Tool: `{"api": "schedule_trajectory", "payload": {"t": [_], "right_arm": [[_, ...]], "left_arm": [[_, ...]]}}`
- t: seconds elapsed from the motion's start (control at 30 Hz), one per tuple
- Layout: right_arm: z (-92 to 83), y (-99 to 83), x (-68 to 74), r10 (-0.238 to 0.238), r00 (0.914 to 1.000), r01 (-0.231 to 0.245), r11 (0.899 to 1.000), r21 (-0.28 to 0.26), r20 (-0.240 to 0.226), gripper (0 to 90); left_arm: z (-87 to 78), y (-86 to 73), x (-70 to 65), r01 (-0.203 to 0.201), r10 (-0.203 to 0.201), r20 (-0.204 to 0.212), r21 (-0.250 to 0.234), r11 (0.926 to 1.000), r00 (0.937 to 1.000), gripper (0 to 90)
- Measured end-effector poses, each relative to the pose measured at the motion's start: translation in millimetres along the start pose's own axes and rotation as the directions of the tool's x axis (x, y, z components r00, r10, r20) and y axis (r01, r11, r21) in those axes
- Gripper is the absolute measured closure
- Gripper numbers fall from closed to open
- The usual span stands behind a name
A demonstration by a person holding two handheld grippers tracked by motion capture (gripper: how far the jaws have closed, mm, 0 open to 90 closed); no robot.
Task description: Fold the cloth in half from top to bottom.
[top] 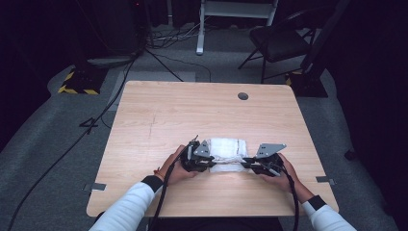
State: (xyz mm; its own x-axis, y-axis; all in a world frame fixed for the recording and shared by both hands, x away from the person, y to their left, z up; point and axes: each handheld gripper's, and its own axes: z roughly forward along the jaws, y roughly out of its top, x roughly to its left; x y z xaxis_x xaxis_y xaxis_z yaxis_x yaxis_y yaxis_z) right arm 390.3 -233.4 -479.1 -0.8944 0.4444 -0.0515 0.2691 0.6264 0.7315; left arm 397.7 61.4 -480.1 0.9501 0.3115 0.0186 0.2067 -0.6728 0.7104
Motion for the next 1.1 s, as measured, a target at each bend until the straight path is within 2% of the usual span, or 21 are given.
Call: {"api": "schedule_trajectory", "payload": {"t": [0.17,0.4,0.5,0.63,0.7,0.77,0.93,1.0,1.03,1.1], "right_arm": [[-7.5,-5.2,5.6,0.000,1.0000,0.000,1.000,-0.001,0.010,70.7],[-23.1,-1.8,4.4,0.021,0.9985,-0.018,0.999,-0.043,0.050,63.8],[-28.5,1.5,2.3,0.019,0.9976,-0.014,0.998,-0.066,0.067,59.3],[-30.8,8.0,-5.3,0.043,0.9914,-0.033,0.996,-0.082,0.124,53.1],[-28.0,10.4,-8.3,0.048,0.9900,-0.037,0.996,-0.081,0.132,50.7],[-20.1,12.4,-11.5,0.058,0.9889,-0.050,0.997,-0.061,0.137,47.2],[-2.7,13.9,-11.9,0.048,0.9921,-0.048,0.999,0.001,0.116,41.2],[5.2,11.8,-9.3,0.034,0.9935,-0.039,0.998,0.041,0.108,39.8],[8.1,10.4,-7.6,0.023,0.9938,-0.029,0.998,0.059,0.109,39.0],[11.7,7.6,-4.5,0.005,0.9935,-0.014,0.996,0.084,0.114,39.0]], "left_arm": [[-4.7,-4.6,-4.7,0.003,-0.004,0.006,0.005,1.0000,1.0000,72.2],[-19.6,-5.5,-8.9,0.006,-0.007,-0.043,-0.017,0.9998,0.9990,65.8],[-24.0,-4.7,-5.6,0.024,-0.026,-0.066,-0.042,0.9988,0.9975,60.1],[-20.4,0.6,0.7,0.054,-0.058,-0.102,-0.040,0.9977,0.9931,48.5],[-15.5,6.5,3.7,0.066,-0.069,-0.117,-0.030,0.9974,0.9907,42.0],[-9.0,13.5,6.5,0.073,-0.075,-0.131,-0.021,0.9971,0.9885,36.4],[6.7,22.1,9.3,0.083,-0.082,-0.103,0.006,0.9965,0.9913,29.3],[13.8,21.4,5.1,0.059,-0.053,-0.103,0.054,0.9968,0.9933,28.7],[16.2,20.7,2.7,0.044,-0.033,-0.115,0.094,0.9946,0.9928,28.3],[19.6,17.9,-1.1,0.030,-0.016,-0.125,0.114,0.9930,0.9920,26.3]]}}
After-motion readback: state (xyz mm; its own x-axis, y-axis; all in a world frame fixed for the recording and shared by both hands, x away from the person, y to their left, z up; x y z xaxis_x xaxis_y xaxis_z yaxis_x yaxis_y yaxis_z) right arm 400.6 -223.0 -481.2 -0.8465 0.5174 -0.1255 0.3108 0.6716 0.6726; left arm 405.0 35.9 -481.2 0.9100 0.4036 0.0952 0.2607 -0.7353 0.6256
